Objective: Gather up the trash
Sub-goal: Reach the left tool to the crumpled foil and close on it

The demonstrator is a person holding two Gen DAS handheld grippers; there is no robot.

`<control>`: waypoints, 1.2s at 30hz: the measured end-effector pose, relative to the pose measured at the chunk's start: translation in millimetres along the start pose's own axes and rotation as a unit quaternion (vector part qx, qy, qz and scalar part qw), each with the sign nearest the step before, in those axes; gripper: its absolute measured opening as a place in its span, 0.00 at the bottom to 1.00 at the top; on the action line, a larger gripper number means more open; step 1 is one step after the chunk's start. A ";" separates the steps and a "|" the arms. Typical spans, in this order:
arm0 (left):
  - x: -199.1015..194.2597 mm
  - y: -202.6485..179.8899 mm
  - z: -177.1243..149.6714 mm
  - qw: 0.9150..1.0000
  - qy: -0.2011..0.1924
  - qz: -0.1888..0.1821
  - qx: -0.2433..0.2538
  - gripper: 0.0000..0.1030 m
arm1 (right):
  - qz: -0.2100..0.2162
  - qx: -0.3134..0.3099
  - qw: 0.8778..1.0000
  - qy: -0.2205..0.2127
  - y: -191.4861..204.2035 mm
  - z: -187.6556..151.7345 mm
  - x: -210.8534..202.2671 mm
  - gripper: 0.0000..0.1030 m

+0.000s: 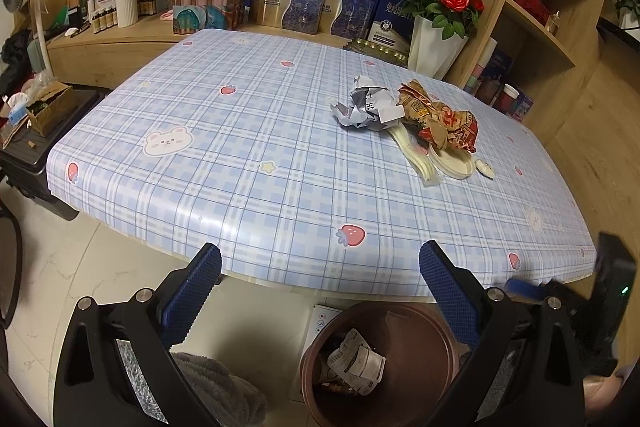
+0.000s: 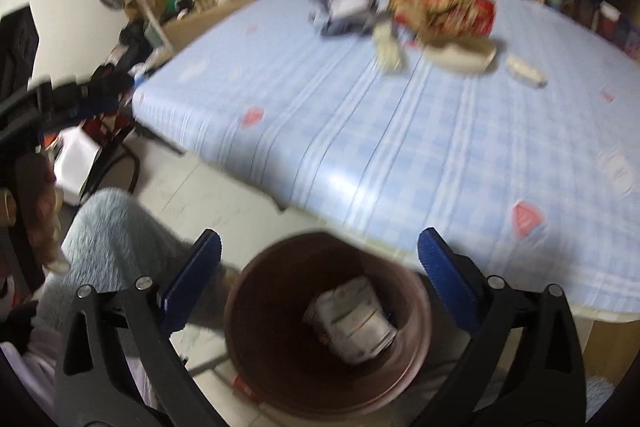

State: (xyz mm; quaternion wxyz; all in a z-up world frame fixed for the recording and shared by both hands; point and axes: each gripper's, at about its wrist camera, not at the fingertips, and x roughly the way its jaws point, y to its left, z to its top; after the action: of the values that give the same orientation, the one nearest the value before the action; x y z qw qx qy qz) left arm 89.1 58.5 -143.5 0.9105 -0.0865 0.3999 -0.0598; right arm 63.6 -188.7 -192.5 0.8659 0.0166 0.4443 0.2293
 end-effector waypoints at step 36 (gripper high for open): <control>78.0 -50.5 119.8 0.999 0.005 -0.012 0.041 0.94 | -0.105 0.132 0.982 -0.091 -105.7 72.5 -28.0 0.94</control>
State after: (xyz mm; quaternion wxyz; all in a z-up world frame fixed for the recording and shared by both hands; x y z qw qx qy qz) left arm 228.1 8.4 -109.4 0.9106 -0.0539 0.4004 -0.0869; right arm 146.4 -282.0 -151.9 0.9123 0.1046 0.3890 0.0743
